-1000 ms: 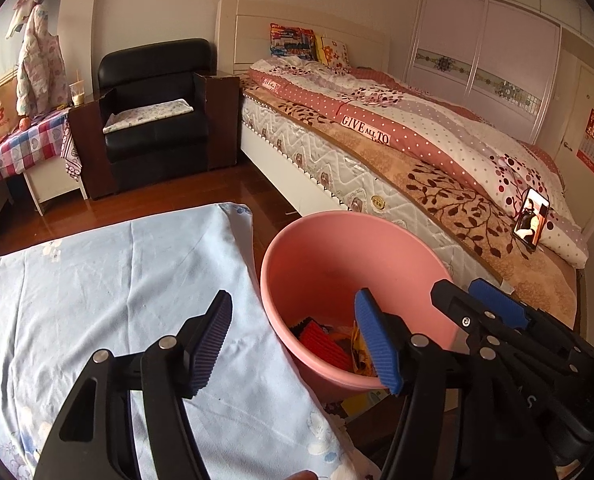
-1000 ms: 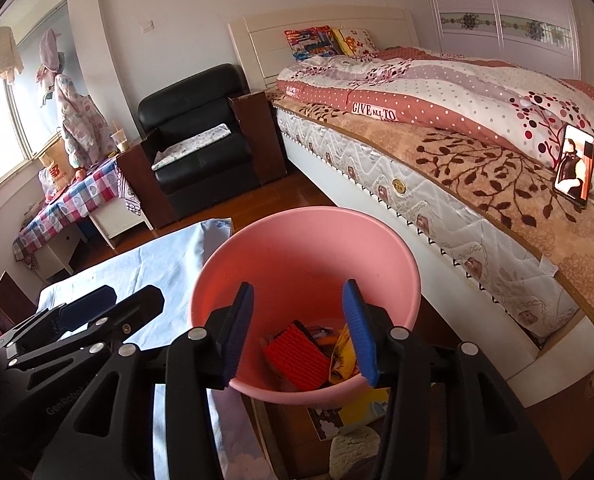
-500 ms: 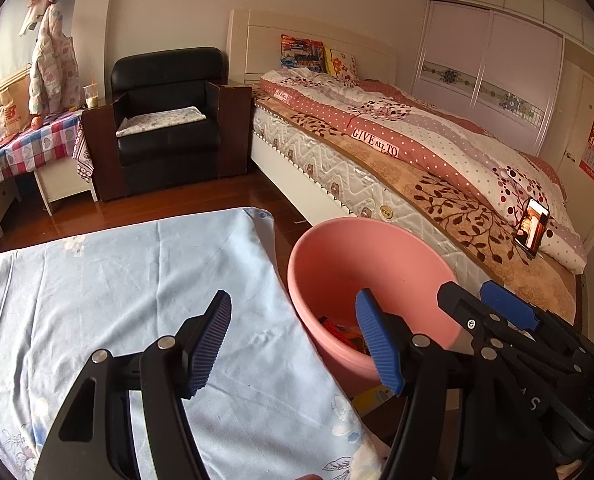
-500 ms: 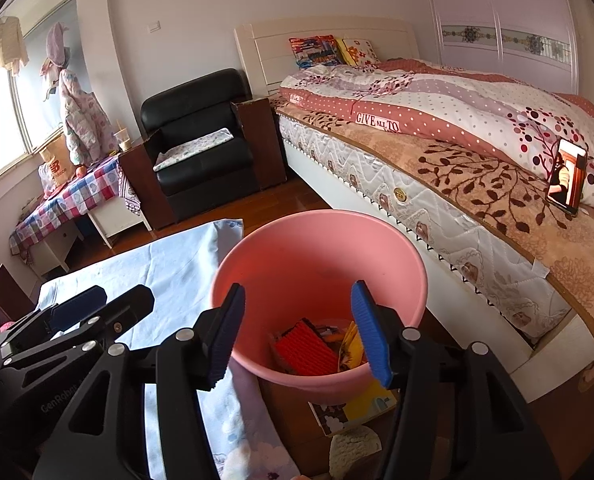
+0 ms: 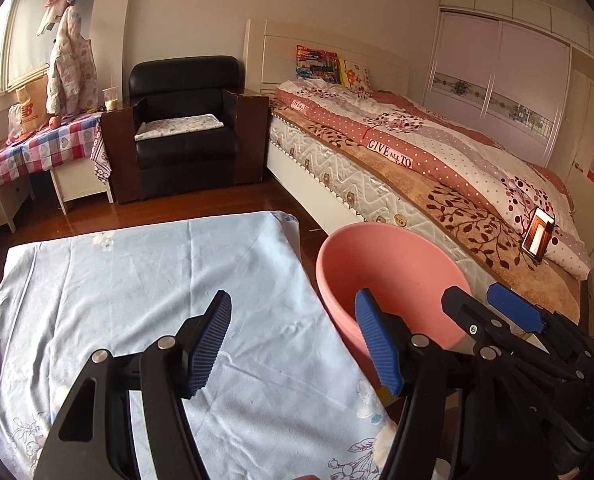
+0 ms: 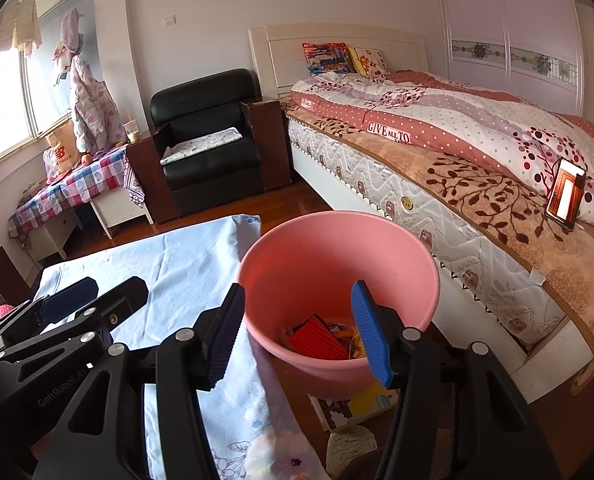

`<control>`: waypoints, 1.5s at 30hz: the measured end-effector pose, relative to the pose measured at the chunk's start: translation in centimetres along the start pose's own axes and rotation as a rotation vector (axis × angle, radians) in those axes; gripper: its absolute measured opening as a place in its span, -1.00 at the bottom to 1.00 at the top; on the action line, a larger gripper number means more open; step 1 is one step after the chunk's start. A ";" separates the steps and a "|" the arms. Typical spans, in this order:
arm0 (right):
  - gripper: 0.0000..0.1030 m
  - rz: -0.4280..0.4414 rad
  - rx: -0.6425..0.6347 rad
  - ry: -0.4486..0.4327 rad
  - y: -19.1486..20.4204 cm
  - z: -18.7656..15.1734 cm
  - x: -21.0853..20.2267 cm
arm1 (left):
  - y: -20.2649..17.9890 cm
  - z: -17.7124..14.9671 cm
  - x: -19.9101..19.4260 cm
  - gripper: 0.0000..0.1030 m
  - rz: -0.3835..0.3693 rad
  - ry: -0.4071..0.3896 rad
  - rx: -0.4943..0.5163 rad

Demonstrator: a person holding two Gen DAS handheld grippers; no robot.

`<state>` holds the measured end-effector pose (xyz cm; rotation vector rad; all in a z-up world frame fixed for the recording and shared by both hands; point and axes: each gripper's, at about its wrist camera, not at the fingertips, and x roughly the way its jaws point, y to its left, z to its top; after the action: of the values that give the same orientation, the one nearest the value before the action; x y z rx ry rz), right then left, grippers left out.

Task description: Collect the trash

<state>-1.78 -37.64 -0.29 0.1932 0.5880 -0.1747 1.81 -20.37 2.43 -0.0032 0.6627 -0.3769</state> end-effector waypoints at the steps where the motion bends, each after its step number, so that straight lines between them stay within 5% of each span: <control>1: 0.09 0.001 -0.003 -0.001 0.3 -0.1 -0.2 | 0.0 0.0 -0.1 0.23 0.002 -0.001 -0.001; 45: 0.09 -0.001 -0.025 -0.002 1.4 -1.5 -1.4 | 0.8 -2.3 -2.8 0.08 0.034 -0.016 0.003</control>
<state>-3.40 -35.78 -0.55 0.1687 0.5878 -0.1683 -1.33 -18.41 2.16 0.0079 0.6456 -0.3446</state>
